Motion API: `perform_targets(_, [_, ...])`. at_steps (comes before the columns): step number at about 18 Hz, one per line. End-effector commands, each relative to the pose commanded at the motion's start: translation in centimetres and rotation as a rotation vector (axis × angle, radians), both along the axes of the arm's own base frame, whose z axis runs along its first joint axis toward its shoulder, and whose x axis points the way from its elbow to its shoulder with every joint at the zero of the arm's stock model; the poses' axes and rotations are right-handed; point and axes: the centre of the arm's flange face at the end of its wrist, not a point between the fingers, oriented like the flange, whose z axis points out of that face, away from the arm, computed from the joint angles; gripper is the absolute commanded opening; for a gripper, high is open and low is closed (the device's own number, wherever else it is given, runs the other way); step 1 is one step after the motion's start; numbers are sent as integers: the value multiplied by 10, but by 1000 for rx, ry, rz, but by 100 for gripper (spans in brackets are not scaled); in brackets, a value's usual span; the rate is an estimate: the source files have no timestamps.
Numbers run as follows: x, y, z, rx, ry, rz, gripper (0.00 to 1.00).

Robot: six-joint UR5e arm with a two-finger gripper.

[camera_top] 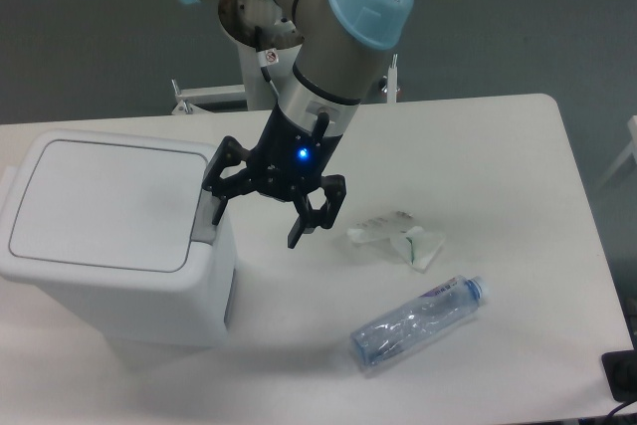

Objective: Open the trash can
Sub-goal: 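Press the gripper fingers on the lid's grey button to pop it open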

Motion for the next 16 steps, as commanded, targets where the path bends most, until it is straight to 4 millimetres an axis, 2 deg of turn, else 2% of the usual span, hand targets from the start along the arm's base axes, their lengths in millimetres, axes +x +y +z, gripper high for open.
perform_targets(8, [0,0,-2,-3,-3,0,100])
perform_targets(11, [-1,1,5,7,6,0,100])
perform_targets(12, [-3,1,9,14,11,1,100])
perform_targets(14, [-19,-6,27,40,43,23,100])
perform_targets(16, [-42,-11,50,69,90,46,100])
